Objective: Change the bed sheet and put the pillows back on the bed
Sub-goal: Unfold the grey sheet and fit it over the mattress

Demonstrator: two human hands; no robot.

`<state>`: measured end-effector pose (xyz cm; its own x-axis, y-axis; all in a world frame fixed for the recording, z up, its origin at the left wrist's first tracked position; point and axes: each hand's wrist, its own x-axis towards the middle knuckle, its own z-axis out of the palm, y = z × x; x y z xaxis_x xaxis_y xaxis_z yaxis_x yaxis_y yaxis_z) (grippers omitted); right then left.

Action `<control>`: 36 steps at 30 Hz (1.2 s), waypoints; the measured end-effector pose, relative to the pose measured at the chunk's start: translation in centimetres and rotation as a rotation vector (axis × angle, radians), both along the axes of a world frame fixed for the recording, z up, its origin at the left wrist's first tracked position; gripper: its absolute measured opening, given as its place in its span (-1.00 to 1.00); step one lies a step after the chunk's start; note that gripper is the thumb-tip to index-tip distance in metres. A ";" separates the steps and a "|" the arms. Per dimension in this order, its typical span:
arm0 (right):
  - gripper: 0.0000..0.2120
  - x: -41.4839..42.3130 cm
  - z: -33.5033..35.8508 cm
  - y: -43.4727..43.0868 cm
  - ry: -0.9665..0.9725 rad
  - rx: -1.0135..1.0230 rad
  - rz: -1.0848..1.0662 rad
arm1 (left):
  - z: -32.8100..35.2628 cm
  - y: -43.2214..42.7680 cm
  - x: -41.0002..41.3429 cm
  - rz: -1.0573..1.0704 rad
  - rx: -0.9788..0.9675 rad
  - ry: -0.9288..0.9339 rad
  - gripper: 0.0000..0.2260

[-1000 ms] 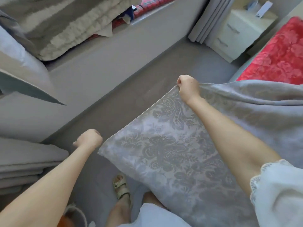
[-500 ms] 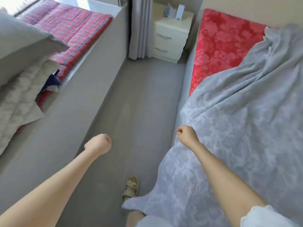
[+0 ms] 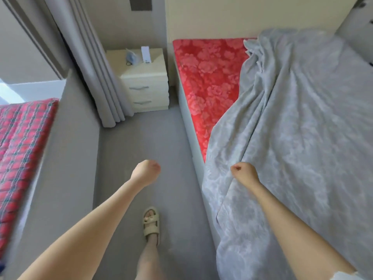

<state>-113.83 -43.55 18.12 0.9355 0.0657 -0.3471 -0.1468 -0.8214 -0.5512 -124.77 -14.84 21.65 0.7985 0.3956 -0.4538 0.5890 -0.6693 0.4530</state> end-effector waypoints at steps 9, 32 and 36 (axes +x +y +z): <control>-0.66 14.3 -2.4 8.5 0.092 0.096 -0.331 | 2.1 6.0 22.3 -0.234 -0.273 -0.061 -0.83; -0.71 49.5 -25.9 11.5 0.233 -0.308 -0.608 | -19.2 1.0 64.4 -0.045 -0.660 0.331 -0.94; -0.73 47.7 -24.0 8.7 0.282 0.524 -1.067 | -22.2 -0.1 65.7 -0.039 -0.683 0.383 -0.93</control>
<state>-66.18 -34.81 -5.86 0.5016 -0.4961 -0.7087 -0.7792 0.0970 -0.6193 -59.06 -14.90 -0.56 0.5448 -0.0959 -0.8331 0.7690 -0.3392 0.5419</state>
